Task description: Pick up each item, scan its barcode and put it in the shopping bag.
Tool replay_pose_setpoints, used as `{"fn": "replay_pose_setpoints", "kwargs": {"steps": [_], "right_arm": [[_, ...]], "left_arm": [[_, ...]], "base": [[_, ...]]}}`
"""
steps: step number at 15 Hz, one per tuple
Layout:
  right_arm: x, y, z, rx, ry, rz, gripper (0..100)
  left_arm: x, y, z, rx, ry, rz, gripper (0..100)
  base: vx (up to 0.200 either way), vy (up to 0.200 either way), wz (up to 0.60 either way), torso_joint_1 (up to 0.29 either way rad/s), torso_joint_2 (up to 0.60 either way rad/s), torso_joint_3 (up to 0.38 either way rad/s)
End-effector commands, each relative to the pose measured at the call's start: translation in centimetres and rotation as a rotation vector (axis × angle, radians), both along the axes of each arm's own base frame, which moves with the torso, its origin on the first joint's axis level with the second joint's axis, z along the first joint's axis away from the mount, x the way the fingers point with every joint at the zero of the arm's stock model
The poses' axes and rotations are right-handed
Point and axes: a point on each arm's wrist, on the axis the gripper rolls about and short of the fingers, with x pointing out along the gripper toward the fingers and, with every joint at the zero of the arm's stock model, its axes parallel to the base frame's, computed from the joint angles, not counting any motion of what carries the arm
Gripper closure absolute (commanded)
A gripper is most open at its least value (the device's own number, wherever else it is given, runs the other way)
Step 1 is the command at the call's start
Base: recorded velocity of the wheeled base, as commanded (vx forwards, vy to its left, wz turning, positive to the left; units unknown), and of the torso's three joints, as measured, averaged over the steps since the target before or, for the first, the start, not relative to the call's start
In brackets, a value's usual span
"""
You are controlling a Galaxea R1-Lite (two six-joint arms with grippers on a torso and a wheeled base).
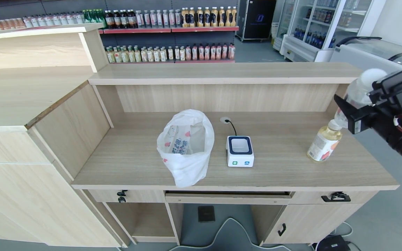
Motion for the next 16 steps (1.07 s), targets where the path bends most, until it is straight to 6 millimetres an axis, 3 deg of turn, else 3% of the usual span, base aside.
{"fn": "replay_pose_setpoints", "kwargs": {"steps": [1, 3, 6, 12, 16], "right_arm": [[3.8, -0.3, -4.4, -0.056, 0.034, -0.031, 100], [5.2, 0.0, -5.9, -0.106, 0.031, 0.064, 100], [7.5, 0.3, -6.2, -0.144, 0.0, 0.086, 100], [11.0, 0.7, -8.4, -0.141, 0.019, 0.112, 100], [13.5, 2.1, -8.6, -0.171, -0.04, 0.224, 100]], "left_arm": [[0.0, 0.0, 0.0, 0.0, -0.001, 0.0, 0], [0.0, 0.0, 0.0, 0.0, -0.001, 0.0, 0], [0.0, 0.0, 0.0, 0.0, -0.001, 0.0, 0], [0.0, 0.0, 0.0, 0.0, -0.001, 0.0, 0], [0.0, 0.0, 0.0, 0.0, -0.001, 0.0, 0]], "base": [[0.0, 0.0, 0.0, 0.0, 0.0, 0.0], [0.0, 0.0, 0.3, -0.001, 0.0, 0.001], [0.0, 0.0, 0.6, 0.001, 0.0, 0.002], [0.0, 0.0, 0.0, 0.0, 0.0, 0.0], [0.0, 0.0, 0.0, 0.0, 0.0, 0.0]]}}
